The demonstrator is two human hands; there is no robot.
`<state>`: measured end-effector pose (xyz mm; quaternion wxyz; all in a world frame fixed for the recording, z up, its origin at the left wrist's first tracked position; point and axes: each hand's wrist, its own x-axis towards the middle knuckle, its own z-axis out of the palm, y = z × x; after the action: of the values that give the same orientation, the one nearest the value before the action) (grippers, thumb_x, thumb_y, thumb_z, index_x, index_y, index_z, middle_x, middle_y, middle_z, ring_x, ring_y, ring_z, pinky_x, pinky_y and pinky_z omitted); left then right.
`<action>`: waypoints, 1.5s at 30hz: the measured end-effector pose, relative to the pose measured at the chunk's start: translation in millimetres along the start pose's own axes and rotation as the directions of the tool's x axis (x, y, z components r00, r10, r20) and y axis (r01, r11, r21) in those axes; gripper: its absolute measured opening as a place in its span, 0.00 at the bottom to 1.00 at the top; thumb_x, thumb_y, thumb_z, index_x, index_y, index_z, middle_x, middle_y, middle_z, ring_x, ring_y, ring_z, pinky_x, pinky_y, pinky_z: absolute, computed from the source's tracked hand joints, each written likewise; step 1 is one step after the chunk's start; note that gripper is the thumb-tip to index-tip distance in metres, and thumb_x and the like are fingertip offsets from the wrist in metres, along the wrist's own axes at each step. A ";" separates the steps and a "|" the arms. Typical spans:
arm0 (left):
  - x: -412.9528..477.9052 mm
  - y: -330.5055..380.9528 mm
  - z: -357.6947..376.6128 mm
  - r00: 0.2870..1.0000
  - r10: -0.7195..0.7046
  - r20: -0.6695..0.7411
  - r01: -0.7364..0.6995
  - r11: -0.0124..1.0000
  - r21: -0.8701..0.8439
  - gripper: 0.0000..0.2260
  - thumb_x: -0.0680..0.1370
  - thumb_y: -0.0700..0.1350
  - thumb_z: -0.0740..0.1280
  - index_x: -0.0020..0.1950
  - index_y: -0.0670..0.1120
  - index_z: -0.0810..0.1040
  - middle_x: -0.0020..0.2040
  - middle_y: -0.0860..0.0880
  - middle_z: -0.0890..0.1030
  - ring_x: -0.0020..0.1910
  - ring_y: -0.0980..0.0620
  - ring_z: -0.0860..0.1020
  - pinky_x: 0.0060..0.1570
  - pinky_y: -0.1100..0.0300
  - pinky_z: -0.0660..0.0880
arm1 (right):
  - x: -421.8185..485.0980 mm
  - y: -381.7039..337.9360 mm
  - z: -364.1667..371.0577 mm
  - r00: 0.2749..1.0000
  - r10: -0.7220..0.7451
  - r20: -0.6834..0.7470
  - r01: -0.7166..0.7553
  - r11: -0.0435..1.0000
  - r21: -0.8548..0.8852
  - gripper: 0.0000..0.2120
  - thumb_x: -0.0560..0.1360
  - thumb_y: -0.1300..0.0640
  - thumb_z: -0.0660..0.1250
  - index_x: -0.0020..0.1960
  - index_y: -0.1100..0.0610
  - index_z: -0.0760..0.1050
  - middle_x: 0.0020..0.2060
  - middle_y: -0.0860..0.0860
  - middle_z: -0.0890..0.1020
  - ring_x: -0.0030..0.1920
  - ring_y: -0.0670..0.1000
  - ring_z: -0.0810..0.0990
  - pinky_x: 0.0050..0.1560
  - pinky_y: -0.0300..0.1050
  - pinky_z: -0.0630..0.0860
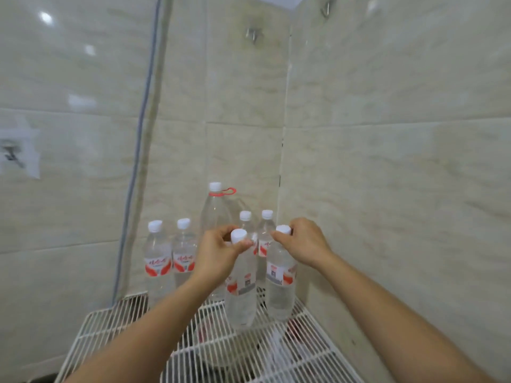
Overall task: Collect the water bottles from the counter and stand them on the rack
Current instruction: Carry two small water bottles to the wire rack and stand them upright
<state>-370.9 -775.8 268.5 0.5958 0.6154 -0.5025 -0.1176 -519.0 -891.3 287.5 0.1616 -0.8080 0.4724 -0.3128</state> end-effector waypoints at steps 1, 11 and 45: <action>8.4 -4.1 7.9 1.000 0.001 0.009 -0.001 1.000 0.018 0.05 0.72 0.44 0.73 0.46 0.50 0.82 0.40 0.54 0.84 0.41 0.58 0.81 0.39 0.63 0.74 | 8.2 5.2 2.9 1.000 0.021 0.006 -0.021 1.000 -0.019 0.18 0.70 0.41 0.65 0.31 0.53 0.66 0.29 0.49 0.73 0.33 0.54 0.75 0.33 0.44 0.68; 50.7 -27.2 31.7 0.989 -0.002 0.147 -0.024 0.984 0.178 0.07 0.74 0.46 0.71 0.52 0.48 0.82 0.46 0.53 0.84 0.47 0.55 0.81 0.52 0.53 0.78 | 60.4 17.8 2.4 0.977 -0.019 0.211 0.050 0.989 -0.142 0.11 0.73 0.51 0.64 0.38 0.57 0.70 0.36 0.52 0.74 0.36 0.53 0.73 0.34 0.44 0.67; 74.1 -3.1 15.0 0.911 -0.036 0.410 -0.199 0.835 0.514 0.19 0.76 0.36 0.66 0.65 0.51 0.77 0.58 0.45 0.81 0.54 0.50 0.78 0.53 0.61 0.73 | 59.3 17.8 7.1 0.947 -0.222 0.232 0.256 0.958 -0.131 0.23 0.73 0.56 0.71 0.68 0.53 0.74 0.66 0.55 0.76 0.65 0.56 0.74 0.62 0.48 0.73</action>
<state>-345.9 -842.0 295.5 0.2838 0.6989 -0.6530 -0.0681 -504.9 -951.8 293.1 0.1073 -0.8987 0.3739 -0.2024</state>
